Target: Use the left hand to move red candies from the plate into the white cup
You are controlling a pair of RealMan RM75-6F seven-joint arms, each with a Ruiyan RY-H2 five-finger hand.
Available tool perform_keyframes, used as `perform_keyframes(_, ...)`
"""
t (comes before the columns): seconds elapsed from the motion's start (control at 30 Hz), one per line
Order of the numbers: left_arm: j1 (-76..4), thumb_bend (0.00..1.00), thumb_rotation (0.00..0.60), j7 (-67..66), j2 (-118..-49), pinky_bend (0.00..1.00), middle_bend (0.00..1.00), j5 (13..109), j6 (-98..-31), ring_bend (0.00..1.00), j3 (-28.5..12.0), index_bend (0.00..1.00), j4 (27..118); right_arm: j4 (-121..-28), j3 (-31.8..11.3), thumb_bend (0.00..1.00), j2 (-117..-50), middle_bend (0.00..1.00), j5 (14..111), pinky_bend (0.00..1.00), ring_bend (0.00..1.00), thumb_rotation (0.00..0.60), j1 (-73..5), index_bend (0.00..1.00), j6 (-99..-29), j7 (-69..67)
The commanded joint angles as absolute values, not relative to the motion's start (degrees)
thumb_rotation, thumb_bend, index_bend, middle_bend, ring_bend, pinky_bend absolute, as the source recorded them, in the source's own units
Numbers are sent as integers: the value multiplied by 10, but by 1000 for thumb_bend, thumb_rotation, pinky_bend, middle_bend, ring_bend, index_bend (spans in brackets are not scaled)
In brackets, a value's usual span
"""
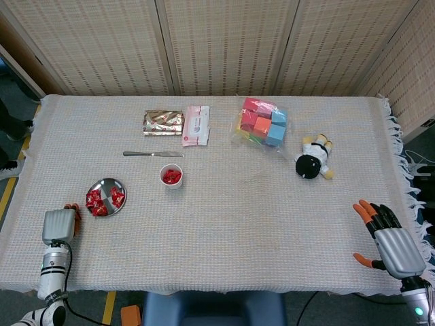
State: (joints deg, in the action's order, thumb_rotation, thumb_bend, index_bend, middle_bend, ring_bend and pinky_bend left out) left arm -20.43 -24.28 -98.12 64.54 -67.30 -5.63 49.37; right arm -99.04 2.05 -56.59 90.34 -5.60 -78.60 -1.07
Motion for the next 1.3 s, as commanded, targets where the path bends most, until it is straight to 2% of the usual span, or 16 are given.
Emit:
perform_keyframes(0.03,-205,439,600,-244,-984,1000,447,646,-670,703,-60,413,489,-990,21,53,-566,0,904,0,0,600,-56,0,-786,-11)
perform_keyframes(0.17,-204,449,600,-234,-989,1000,574,657,-688,713,-68,561,486,-990,21,53,-566,0,904,0,0,600,-56,0,-786,-11)
perform_keyframes(0.27,-203,470,600,-230,-986,1000,639,672,-705,719,-69,628,494,-990,21,52,-567,0,904,0,0,600,-57,0,-785,-11)
perform_keyframes(0.43,-207,478,600,-238,-960,1000,657,701,-740,719,-73,648,556,-990,20,52,-567,0,905,0,0,600,-57,0,-786,-12)
perform_keyframes(0.57,-230,478,600,-256,-914,1000,656,736,-771,719,-93,644,675,-990,21,52,-568,0,905,0,0,600,-59,0,-781,-10)
perform_keyframes(0.7,-274,477,600,-309,-882,1000,650,747,-758,719,-129,635,784,-990,20,52,-570,0,904,0,0,600,-62,0,-776,-8)
perform_keyframes(0.8,-317,476,600,-350,-887,1000,641,731,-726,719,-158,625,820,-989,19,54,-570,0,899,0,0,600,-63,0,-773,-9)
perform_keyframes(1.03,-419,477,600,-421,-943,1000,611,659,-636,719,-208,600,793,-988,20,52,-568,0,893,0,0,600,-66,0,-764,-12)
perform_keyframes(1.3,-482,476,600,-432,-1004,1000,589,619,-595,719,-211,582,694,-986,17,53,-566,0,880,0,0,600,-62,0,-766,-13)
